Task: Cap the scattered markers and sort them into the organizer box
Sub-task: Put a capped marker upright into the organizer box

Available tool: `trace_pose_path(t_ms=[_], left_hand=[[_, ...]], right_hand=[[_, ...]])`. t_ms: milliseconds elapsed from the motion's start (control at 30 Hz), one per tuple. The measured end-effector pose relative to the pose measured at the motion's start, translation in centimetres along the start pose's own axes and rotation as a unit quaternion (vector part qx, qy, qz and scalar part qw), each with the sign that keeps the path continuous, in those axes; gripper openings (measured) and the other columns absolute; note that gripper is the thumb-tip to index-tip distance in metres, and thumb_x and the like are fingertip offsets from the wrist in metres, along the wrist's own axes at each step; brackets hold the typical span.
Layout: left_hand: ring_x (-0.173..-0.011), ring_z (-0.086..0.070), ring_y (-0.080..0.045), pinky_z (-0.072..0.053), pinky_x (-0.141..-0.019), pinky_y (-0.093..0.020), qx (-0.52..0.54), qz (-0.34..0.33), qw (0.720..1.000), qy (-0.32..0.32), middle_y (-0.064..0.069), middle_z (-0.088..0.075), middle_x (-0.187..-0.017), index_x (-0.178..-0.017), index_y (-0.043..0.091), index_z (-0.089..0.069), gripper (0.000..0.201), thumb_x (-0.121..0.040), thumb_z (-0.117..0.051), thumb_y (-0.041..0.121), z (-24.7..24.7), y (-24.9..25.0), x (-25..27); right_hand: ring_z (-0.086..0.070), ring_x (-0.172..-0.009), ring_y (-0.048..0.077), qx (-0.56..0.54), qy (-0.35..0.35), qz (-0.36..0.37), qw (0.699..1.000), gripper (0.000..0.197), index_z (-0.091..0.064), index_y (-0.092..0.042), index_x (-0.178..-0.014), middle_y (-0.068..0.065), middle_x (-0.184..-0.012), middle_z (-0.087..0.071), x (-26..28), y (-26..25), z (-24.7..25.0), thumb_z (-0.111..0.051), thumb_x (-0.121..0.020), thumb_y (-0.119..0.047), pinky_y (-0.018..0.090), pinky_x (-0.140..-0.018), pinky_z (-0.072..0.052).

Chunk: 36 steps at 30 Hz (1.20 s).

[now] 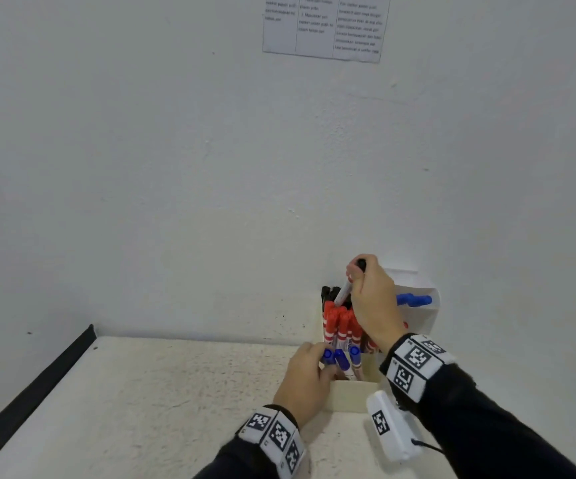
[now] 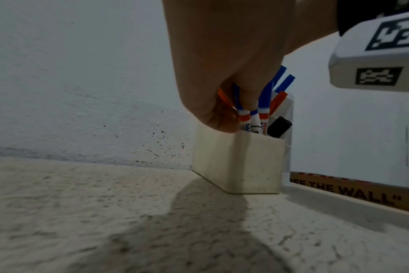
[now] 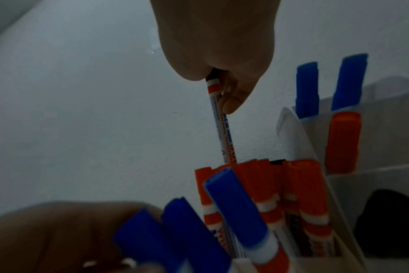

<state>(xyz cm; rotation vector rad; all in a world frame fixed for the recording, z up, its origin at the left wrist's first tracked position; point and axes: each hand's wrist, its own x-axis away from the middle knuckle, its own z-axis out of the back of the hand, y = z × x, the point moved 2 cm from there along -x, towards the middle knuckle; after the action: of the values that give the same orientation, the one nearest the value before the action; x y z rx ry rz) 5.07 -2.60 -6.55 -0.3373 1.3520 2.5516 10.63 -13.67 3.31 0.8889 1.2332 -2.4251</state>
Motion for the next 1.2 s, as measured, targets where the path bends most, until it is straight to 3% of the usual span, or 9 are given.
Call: trace_pose_path(t_ms=[33, 133, 233, 333, 500, 767, 933, 1100, 1200], left_hand=[[-0.073, -0.044, -0.001, -0.034, -0.068, -0.004, -0.006, -0.005, 1.000, 0.001, 0.007, -0.045, -0.095, -0.114, 0.013, -0.057, 0.021, -0.093, -0.050, 0.014, 0.0, 0.1, -0.1], [-0.078, -0.044, -0.001, -0.033, -0.070, 0.000, -0.021, -0.026, 0.999, -0.018, 0.010, -0.042, -0.097, -0.120, 0.016, -0.055, 0.026, -0.094, -0.050, 0.018, -0.1, 0.2, -0.2], [-0.091, -0.048, -0.003, -0.034, -0.078, -0.004, 0.005, -0.031, 0.999, -0.035, 0.009, -0.050, -0.104, -0.119, 0.019, -0.058, 0.027, -0.093, -0.053, 0.020, -0.4, 0.2, -0.3], [-0.081, -0.046, 0.003, -0.034, -0.071, -0.003, 0.026, -0.018, 0.998, -0.047, 0.009, -0.054, -0.100, -0.113, 0.017, -0.061, 0.023, -0.092, -0.056, 0.020, -1.0, 0.3, -0.2], [-0.076, -0.040, 0.007, -0.031, -0.068, -0.002, 0.019, -0.022, 0.999, -0.043, 0.015, -0.046, -0.088, -0.109, 0.018, -0.061, 0.018, -0.093, -0.052, 0.020, -1.3, 0.2, -0.2], [-0.077, -0.039, 0.010, -0.031, -0.070, -0.001, 0.018, -0.023, 0.999, -0.044, 0.025, -0.040, -0.083, -0.105, 0.022, -0.061, 0.015, -0.094, -0.051, 0.021, -1.3, -0.1, 0.0], [-0.078, -0.038, 0.012, -0.032, -0.072, -0.002, 0.020, -0.033, 0.998, -0.042, 0.024, -0.041, -0.085, -0.096, 0.031, -0.052, 0.010, -0.094, -0.051, 0.021, -1.4, -0.2, 0.1], [-0.078, -0.039, 0.012, -0.032, -0.071, -0.001, 0.018, -0.031, 0.999, -0.035, 0.026, -0.039, -0.084, -0.109, 0.018, -0.060, 0.018, -0.095, -0.050, 0.022, -1.4, -0.3, 0.1], [-0.078, -0.038, 0.012, -0.032, -0.072, -0.001, 0.015, -0.032, 0.999, -0.036, 0.025, -0.039, -0.085, -0.112, 0.017, -0.060, 0.021, -0.095, -0.049, 0.023, -1.5, -0.4, 0.1]], right_hand=[[-0.058, -0.073, 0.014, 0.020, -0.012, -0.001, 1.000, 0.014, -0.051, -0.016, -0.095, 0.000, -0.079, -0.056, 0.0, 0.6, -0.5, -0.038, -0.097, -0.022, 0.026, -0.067, -0.046], [-0.050, -0.077, 0.015, 0.052, -0.043, -0.002, 0.998, 0.013, -0.054, -0.010, -0.094, -0.003, -0.080, -0.051, -0.4, 1.4, -1.2, -0.042, -0.096, -0.016, 0.019, -0.067, -0.032], [-0.051, -0.082, 0.017, 0.063, -0.057, -0.002, 0.996, 0.015, -0.057, -0.009, -0.099, 0.000, -0.086, -0.053, -0.9, 1.1, -1.0, -0.044, -0.096, -0.016, 0.026, -0.074, -0.039], [-0.052, -0.083, 0.015, 0.092, -0.072, -0.033, 0.993, 0.022, -0.053, -0.011, -0.112, 0.001, -0.093, -0.056, -1.7, 0.8, -1.2, -0.042, -0.097, -0.022, 0.026, -0.074, -0.040], [-0.053, -0.076, 0.000, -0.020, 0.056, 0.014, 0.998, 0.020, -0.046, -0.011, -0.112, -0.001, -0.094, -0.056, -2.3, -0.6, -0.7, -0.036, -0.098, -0.022, 0.014, -0.067, -0.041], [-0.054, -0.084, 0.014, 0.074, -0.022, -0.007, 0.997, 0.019, -0.048, -0.011, -0.112, 0.000, -0.098, -0.056, -1.6, 0.2, -1.2, -0.037, -0.098, -0.020, 0.022, -0.072, -0.039], [-0.047, -0.096, 0.008, 0.121, -0.087, -0.007, 0.989, 0.030, -0.046, -0.011, -0.127, 0.007, -0.123, -0.053, -1.4, -0.8, -1.6, -0.037, -0.099, -0.015, 0.003, -0.074, -0.024], [-0.045, -0.080, 0.012, 0.140, -0.103, -0.035, 0.984, 0.022, -0.047, -0.011, -0.118, 0.010, -0.109, -0.061, -2.3, -1.9, -1.3, -0.041, -0.098, -0.019, 0.004, -0.048, -0.034], [-0.047, -0.076, 0.014, 0.141, -0.135, -0.038, 0.980, 0.022, -0.047, -0.011, -0.117, 0.013, -0.108, -0.062, -2.8, -1.7, -1.4, -0.041, -0.098, -0.020, 0.008, -0.045, -0.028]])
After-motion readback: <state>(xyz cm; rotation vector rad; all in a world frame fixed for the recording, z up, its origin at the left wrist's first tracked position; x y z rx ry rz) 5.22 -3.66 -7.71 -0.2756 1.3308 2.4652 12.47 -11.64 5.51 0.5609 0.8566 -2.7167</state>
